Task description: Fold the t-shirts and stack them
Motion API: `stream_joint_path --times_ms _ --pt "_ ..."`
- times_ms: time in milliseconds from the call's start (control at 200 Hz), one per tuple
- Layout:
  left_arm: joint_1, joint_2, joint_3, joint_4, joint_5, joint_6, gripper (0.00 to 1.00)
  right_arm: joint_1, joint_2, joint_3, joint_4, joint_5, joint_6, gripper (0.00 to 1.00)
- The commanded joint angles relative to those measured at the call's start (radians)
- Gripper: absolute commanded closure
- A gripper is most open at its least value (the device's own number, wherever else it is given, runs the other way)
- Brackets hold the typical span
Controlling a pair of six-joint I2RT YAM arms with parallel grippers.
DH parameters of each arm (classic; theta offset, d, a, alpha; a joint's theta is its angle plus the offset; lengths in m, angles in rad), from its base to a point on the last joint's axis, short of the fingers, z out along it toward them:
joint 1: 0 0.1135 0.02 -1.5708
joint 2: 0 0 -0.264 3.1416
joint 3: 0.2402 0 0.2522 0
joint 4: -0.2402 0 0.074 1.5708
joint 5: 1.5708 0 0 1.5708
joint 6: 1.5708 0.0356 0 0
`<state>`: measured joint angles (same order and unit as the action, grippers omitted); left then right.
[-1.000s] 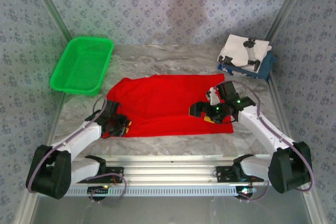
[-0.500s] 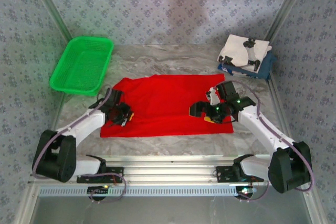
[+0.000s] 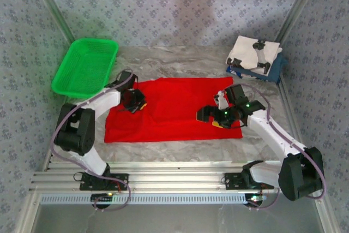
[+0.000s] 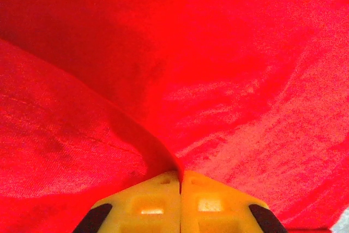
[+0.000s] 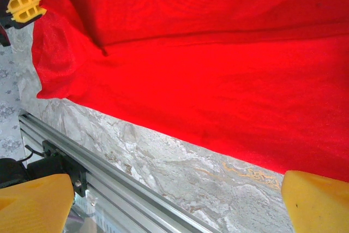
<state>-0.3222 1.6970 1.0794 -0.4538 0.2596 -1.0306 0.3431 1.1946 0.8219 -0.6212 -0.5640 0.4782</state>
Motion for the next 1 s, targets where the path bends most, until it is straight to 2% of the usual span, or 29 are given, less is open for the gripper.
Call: stream_joint_path --times_ms 0,225,320,485,620,814,924,994 --pt "-0.012 0.053 0.063 -0.071 0.022 0.103 0.94 0.007 0.006 0.0 -0.022 0.011 -0.015 0.0" --pt "-0.041 0.136 0.146 -0.095 0.041 0.171 0.9 0.006 0.011 -0.014 -0.014 0.017 -0.006 0.0" --pt "-0.052 0.151 0.168 -0.115 0.033 0.19 0.77 0.005 0.016 -0.012 -0.018 0.024 -0.006 0.0" --pt "-0.052 0.073 0.157 -0.134 -0.053 0.183 0.45 0.007 0.035 -0.008 -0.024 0.065 -0.002 0.0" --pt "-0.038 -0.054 0.124 -0.112 -0.096 0.144 0.32 0.006 0.087 0.016 -0.02 0.103 0.0 0.0" --pt "-0.002 -0.211 -0.001 -0.079 -0.104 0.077 0.28 0.008 0.201 0.088 0.011 0.13 0.003 0.0" --pt "0.009 -0.248 -0.079 -0.082 -0.106 0.067 0.3 0.014 0.255 0.122 0.038 0.135 0.006 0.0" --pt "0.016 -0.269 -0.137 -0.069 -0.121 0.058 0.35 0.008 0.289 0.125 0.031 0.164 0.009 0.0"
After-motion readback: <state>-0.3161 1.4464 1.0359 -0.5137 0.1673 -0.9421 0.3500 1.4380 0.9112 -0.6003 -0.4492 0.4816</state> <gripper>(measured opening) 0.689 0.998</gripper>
